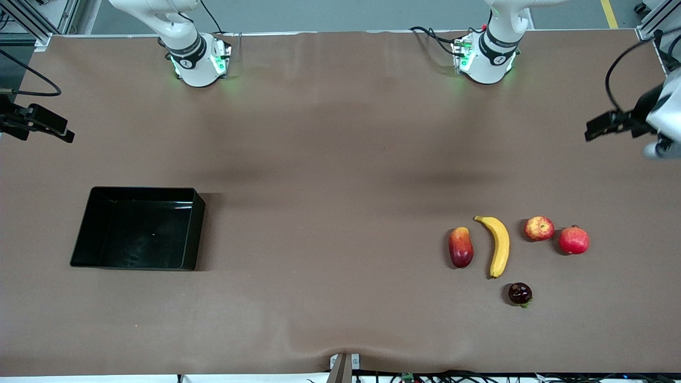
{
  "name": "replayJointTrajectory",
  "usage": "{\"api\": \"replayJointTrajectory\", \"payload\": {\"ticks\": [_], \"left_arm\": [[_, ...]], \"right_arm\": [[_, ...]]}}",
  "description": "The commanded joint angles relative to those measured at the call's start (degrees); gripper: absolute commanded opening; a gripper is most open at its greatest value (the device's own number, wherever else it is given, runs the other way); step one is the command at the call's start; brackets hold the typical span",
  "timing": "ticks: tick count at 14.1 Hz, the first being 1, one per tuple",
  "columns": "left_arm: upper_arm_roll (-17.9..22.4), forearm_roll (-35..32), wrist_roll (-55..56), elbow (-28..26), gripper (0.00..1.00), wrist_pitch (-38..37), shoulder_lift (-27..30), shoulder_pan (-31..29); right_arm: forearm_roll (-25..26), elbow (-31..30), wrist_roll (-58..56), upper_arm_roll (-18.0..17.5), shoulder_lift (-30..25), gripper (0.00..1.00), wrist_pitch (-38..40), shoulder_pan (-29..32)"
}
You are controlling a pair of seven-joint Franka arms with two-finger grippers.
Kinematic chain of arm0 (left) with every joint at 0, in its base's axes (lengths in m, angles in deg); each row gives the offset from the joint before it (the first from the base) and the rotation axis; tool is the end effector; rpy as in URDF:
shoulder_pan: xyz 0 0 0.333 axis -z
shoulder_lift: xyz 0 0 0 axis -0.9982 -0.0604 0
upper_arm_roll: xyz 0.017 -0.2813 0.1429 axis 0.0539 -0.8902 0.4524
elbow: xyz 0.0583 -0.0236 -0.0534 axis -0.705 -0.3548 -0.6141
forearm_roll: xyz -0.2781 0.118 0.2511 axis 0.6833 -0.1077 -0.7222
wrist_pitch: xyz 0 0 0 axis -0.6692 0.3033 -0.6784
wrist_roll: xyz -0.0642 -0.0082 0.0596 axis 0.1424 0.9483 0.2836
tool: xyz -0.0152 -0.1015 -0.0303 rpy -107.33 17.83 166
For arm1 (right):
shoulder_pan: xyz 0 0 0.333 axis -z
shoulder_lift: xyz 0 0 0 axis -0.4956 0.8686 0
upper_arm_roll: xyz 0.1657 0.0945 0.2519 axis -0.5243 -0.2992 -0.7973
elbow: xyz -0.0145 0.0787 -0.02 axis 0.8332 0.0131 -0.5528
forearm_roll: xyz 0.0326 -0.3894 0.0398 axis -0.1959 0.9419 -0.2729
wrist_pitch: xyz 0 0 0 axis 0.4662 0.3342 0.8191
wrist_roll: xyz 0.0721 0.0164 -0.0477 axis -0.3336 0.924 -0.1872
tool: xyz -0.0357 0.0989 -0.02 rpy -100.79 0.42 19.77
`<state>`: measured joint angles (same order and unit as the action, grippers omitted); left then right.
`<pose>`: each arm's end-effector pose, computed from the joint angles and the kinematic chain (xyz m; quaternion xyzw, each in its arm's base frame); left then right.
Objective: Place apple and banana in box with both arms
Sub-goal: 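Move the left gripper out toward the fruit row, then lower the left gripper onto the small red apple and close it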
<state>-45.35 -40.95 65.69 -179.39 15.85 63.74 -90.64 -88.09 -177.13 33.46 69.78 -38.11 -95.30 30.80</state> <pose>0.5469 0.0255 0.5490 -0.9977 -0.0357 0.0540 0.0198 0.5405 -0.0403 0.6332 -0.9988 0.0424 0.0206 0.0145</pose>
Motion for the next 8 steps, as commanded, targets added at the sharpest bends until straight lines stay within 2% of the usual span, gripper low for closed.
{"api": "replayJointTrajectory", "payload": {"ticks": [1, 3, 6, 8], "left_arm": [[-0.19, 0.08, -0.07, -9.88, 1.0, 13.07, -0.1, -2.75], [-0.19, 0.08, 2.98, -11.83, 1.0, 20.99, -4.65, -4.49], [-0.01, -2.63, 13.24, -11.05, 1.0, 30.57, -14.32, -5.38], [-0.19, -3.78, 23.17, -10.61, 1.0, 33.41, -17.5, -5.74]], "right_arm": [[0.48, 0.65, -0.39, -0.02, 0.01, 1.0, 0.25, 0.23], [0.48, 0.65, -0.39, -0.11, 0.1, 1.0, 0.25, 0.14], [0.48, 0.65, -0.39, -0.11, 0.1, 1.0, 0.25, 0.14], [0.39, 0.65, -0.39, -0.11, 0.1, 1.0, 0.25, 0.14]]}}
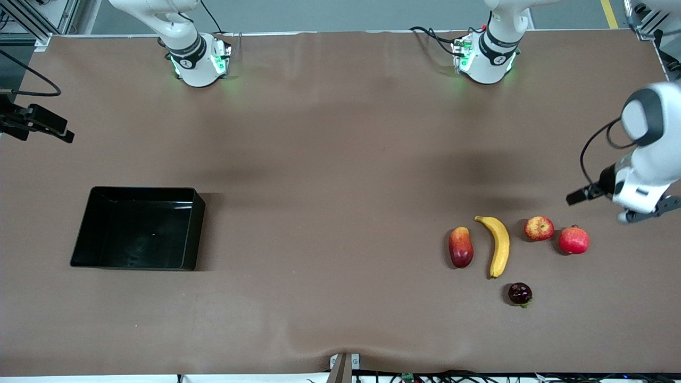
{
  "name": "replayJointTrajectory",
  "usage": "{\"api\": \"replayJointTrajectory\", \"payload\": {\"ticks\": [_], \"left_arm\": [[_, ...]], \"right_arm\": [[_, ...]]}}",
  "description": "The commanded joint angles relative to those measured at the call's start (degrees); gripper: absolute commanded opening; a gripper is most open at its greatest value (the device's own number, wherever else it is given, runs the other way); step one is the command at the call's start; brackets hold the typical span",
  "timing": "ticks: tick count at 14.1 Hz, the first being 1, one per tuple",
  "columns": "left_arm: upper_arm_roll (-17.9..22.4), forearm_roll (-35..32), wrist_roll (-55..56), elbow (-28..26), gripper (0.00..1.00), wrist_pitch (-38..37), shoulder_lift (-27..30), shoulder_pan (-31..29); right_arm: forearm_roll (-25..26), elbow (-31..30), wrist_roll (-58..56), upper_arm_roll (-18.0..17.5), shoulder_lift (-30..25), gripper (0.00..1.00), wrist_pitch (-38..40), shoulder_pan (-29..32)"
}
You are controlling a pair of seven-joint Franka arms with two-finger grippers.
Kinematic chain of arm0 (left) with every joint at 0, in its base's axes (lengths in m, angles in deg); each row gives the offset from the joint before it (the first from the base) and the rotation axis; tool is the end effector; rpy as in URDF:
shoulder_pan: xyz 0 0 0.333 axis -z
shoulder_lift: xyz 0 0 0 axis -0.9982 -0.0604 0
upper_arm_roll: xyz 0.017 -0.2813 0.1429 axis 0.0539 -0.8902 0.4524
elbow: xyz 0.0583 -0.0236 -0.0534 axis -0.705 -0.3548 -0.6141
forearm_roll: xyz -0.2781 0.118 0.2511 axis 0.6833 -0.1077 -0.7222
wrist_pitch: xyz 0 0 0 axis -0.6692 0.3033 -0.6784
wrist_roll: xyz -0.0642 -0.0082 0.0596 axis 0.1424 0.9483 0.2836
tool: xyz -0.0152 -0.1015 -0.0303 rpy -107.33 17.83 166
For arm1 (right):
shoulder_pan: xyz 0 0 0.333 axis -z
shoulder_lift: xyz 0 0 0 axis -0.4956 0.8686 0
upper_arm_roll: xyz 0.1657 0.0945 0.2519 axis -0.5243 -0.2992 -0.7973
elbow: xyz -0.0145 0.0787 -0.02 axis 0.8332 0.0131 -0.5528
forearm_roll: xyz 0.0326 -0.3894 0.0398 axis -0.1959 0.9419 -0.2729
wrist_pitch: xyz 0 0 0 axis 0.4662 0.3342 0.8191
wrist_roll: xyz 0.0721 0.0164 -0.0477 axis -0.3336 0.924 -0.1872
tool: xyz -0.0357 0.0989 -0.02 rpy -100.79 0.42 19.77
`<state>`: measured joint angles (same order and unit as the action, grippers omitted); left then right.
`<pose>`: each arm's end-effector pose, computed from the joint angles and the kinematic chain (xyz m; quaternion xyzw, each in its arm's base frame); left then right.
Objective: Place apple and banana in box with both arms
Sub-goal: 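Lower the left gripper onto the small red apple and close it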
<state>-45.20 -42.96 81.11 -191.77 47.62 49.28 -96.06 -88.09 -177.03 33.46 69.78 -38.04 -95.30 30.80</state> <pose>0.5922 0.0848 0.3474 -0.9797 -0.1982 0.0086 0.0275 0.5409 -0.0403 0.6333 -0.9988 0.0424 0.0203 0.0145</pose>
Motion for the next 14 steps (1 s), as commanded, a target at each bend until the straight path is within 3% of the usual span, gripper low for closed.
{"api": "replayJointTrajectory", "payload": {"ticks": [1, 8, 14], "left_arm": [[-0.35, -1.77, 11.63, 2.82, 1.0, 2.09, -4.52, -0.23], [-0.78, -1.16, 14.39, 10.29, 1.0, 4.47, -14.54, 0.47], [-1.92, -1.16, 14.3, 11.27, 1.0, 7.01, -18.16, 0.65]], "right_arm": [[0.39, 0.56, -0.39, -0.11, 0.03, 1.0, 0.25, 0.14], [0.39, 0.56, -0.39, -0.11, 0.03, 1.0, 0.25, 0.05], [0.39, 0.56, -0.39, -0.11, 0.12, 1.0, 0.25, 0.14]]}}
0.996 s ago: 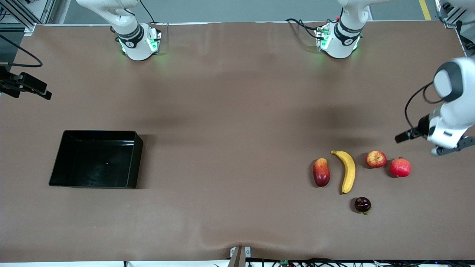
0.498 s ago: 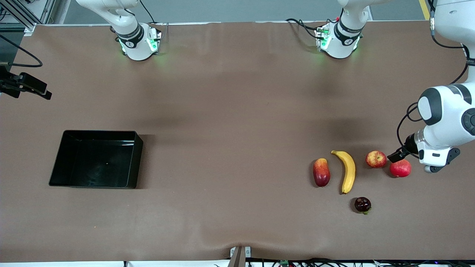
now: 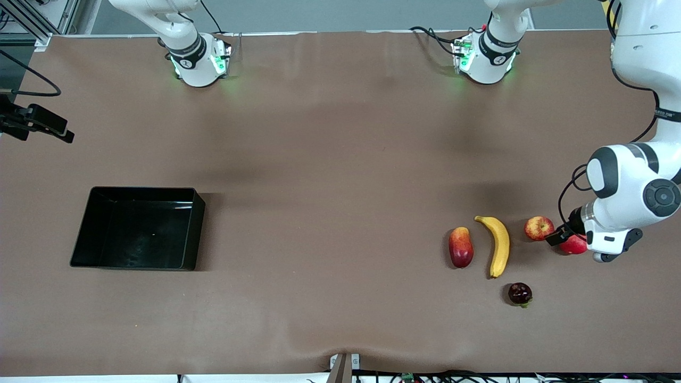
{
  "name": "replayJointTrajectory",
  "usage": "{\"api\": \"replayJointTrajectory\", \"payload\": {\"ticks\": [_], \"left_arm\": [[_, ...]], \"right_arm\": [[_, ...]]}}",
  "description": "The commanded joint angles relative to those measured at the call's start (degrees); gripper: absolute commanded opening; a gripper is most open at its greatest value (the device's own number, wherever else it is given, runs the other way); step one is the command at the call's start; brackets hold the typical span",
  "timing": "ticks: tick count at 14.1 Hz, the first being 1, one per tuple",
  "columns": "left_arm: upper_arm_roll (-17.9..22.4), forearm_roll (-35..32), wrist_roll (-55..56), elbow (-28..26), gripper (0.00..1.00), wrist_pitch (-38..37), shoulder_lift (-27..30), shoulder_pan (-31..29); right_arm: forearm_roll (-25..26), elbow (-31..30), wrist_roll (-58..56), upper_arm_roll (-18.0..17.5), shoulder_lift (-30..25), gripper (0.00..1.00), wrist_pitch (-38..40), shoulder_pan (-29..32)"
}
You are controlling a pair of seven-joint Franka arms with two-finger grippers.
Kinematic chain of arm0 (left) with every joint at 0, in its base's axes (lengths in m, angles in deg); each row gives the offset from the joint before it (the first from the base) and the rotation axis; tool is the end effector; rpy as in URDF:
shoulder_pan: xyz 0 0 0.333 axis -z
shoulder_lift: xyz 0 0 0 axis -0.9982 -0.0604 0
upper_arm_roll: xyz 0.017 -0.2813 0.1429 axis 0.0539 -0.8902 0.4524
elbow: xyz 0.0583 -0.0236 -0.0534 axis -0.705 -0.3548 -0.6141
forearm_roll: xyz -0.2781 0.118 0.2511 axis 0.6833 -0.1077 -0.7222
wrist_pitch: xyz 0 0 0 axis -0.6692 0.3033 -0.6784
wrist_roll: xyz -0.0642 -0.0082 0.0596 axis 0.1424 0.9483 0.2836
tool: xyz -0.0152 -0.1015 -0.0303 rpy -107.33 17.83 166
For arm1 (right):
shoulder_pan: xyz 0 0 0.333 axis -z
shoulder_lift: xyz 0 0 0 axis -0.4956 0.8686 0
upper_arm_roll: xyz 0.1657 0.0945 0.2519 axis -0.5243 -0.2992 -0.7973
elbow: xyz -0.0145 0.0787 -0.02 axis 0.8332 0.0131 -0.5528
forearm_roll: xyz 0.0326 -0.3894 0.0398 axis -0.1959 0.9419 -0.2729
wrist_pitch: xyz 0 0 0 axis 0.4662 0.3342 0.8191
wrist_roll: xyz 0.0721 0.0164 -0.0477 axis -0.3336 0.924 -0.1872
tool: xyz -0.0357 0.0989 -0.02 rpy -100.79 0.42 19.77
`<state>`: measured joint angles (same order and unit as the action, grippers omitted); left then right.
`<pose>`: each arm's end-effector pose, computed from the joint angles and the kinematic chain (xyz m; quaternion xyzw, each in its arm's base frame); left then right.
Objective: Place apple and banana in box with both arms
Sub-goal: 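Lower the left gripper onto the small red apple and close it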
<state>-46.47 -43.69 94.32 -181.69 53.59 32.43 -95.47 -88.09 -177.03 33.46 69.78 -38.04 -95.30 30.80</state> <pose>0.6475 0.0721 0.2481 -0.9567 -0.2898 0.0129 0.0223 0.5409 -0.0403 0.6333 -0.9988 0.0424 0.0203 0.0145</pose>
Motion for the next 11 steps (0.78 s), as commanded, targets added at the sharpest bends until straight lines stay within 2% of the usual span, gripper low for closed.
{"api": "replayJointTrajectory", "payload": {"ticks": [1, 6, 7, 8, 9, 11], "left_arm": [[-0.74, -0.43, 1.01, 1.1, 1.0, 1.4, -1.93, -0.03], [-0.83, -0.34, 1.01, 0.48, 1.0, 1.4, -3.69, 0.23], [-0.83, -0.34, 0.84, 0.22, 0.78, 1.4, -3.69, 0.23], [-0.83, -0.34, 0.92, 0.05, 0.3, 1.4, -3.52, 0.23], [-1.01, -0.34, 1.01, 0.04, 0.01, 1.14, -3.34, 0.67], [-1.01, -0.34, 0.75, 0.04, 0.0, 0.61, -2.38, 0.76]], "right_arm": [[0.39, 0.55, -0.39, -0.11, 0.12, 1.0, 0.25, 0.14], [0.39, 0.55, -0.39, -0.11, 0.12, 1.0, 0.25, 0.05], [0.39, 0.55, -0.39, -0.11, 0.12, 1.0, 0.25, 0.05], [0.39, 0.55, -0.39, -0.11, 0.12, 1.0, 0.25, 0.14], [0.39, 0.55, -0.39, -0.11, 0.12, 1.0, 0.25, 0.05], [0.39, 0.55, -0.39, -0.11, 0.12, 1.0, 0.25, 0.05]]}}
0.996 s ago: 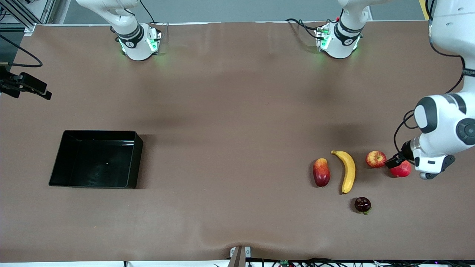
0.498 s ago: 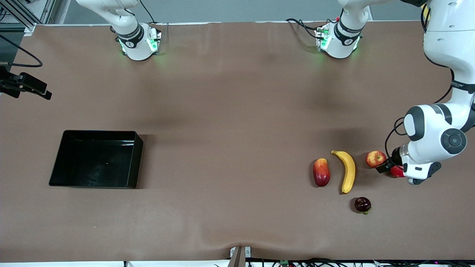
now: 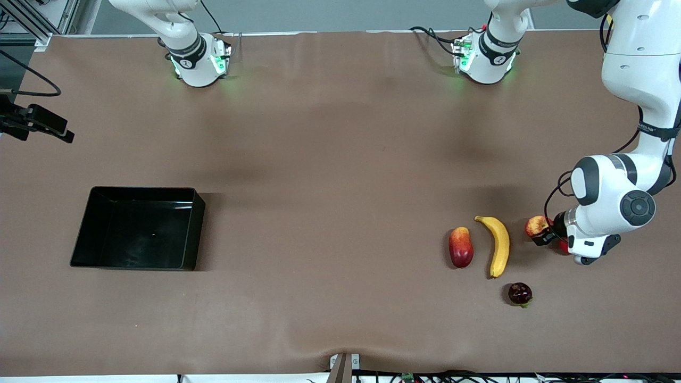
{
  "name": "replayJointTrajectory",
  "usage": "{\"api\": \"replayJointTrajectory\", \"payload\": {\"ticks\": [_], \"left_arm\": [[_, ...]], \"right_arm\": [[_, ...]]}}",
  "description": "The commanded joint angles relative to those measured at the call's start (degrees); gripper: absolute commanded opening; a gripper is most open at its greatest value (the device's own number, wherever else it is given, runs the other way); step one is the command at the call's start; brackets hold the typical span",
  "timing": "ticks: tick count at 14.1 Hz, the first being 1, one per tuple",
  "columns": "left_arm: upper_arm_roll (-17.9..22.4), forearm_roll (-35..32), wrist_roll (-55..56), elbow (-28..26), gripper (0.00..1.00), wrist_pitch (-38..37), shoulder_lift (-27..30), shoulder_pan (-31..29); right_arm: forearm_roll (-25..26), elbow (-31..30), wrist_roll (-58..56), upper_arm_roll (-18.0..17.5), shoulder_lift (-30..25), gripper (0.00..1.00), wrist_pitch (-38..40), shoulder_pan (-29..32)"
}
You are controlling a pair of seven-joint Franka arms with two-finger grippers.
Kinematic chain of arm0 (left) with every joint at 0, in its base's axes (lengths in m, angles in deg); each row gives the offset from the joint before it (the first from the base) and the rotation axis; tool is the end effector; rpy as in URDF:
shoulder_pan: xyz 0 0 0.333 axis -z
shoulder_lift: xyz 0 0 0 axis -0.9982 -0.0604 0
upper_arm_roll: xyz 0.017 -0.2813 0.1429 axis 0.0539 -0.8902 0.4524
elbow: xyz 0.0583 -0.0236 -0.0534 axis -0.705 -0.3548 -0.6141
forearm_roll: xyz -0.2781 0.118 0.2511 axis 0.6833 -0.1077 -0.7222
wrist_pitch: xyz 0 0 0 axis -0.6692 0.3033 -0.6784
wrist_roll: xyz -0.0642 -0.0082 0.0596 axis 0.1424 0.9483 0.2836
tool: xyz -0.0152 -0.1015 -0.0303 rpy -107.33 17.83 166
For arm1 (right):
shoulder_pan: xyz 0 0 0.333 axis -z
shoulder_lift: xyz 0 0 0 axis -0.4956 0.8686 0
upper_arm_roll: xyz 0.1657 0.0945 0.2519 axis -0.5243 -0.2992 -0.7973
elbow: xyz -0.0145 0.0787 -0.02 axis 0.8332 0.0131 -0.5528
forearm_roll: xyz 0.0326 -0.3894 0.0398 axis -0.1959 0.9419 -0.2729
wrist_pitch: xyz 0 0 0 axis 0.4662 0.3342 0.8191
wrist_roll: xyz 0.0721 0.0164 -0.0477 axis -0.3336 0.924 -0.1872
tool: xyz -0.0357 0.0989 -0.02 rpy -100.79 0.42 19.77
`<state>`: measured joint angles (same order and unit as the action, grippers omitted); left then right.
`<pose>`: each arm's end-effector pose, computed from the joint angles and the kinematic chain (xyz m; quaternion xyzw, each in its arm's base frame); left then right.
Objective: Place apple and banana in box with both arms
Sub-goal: 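Lower the left gripper onto the small red apple and close it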
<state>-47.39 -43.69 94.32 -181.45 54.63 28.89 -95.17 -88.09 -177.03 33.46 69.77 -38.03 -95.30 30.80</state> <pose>0.6460 0.0584 0.2115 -0.9592 -0.2800 0.0330 0.0199 0.5410 -0.0402 0.6332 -0.9988 0.0423 0.0204 0.0145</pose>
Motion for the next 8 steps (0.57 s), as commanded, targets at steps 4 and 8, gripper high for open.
{"api": "replayJointTrajectory", "payload": {"ticks": [4, 8], "left_arm": [[-0.17, -0.69, 0.31, 0.24, 0.0, -4.11, 4.68, 0.55], [-2.54, -0.78, 0.48, 0.51, 0.0, -7.63, 7.67, 0.46]], "right_arm": [[0.39, 0.55, -0.38, -0.11, 0.2, 1.0, 0.25, 0.05], [0.39, 0.55, -0.39, -0.11, 0.29, 1.0, 0.25, 0.14]]}}
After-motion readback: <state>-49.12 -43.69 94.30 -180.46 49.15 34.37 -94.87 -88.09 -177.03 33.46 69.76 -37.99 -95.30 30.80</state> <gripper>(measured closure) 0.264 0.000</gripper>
